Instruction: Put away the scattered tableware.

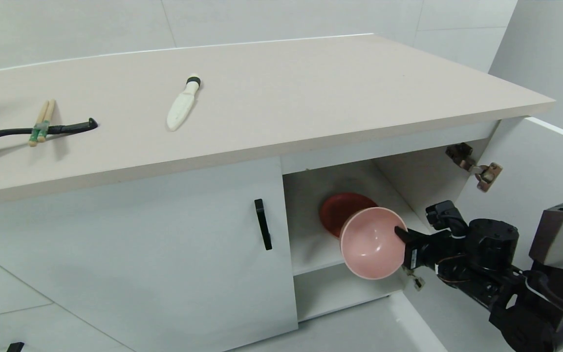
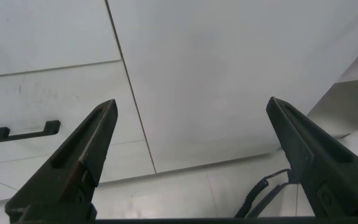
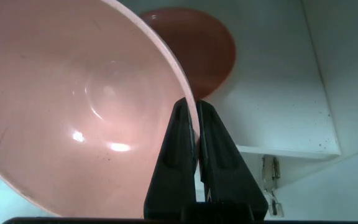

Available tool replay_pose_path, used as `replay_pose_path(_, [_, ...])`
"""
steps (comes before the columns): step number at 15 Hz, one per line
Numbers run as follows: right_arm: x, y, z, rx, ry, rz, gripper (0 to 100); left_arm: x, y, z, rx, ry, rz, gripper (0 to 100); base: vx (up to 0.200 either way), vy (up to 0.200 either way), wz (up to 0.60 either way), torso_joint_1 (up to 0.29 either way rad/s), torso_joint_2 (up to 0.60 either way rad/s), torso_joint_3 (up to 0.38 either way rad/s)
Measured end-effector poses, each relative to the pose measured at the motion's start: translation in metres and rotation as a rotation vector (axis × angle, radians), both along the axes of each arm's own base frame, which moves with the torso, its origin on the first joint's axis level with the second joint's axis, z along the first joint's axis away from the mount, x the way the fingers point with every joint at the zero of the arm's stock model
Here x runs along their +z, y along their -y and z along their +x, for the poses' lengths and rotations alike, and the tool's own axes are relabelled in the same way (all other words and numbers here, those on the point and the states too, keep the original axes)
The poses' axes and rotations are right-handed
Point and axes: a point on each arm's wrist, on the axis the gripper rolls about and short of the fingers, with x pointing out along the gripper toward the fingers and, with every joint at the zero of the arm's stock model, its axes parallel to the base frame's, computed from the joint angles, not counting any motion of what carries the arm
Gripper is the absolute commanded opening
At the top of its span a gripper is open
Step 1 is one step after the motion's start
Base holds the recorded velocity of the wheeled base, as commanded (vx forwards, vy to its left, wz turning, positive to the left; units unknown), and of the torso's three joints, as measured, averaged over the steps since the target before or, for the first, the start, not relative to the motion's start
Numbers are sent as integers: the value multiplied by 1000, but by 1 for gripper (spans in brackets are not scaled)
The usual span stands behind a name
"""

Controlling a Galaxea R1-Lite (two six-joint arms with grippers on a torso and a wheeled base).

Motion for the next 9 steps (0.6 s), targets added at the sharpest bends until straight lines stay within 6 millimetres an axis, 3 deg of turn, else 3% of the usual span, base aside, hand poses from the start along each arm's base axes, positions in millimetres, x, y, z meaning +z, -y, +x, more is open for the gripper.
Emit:
replay_pose_path(4, [8, -1, 11, -7, 50, 17, 0, 0, 0, 0, 0, -2, 6, 100, 0, 0, 0, 0, 0, 0])
replay_pose_path(9, [25, -10, 40, -4, 171, 54, 0, 0, 0, 0, -1, -3, 12, 100, 0, 0, 0, 0, 0, 0])
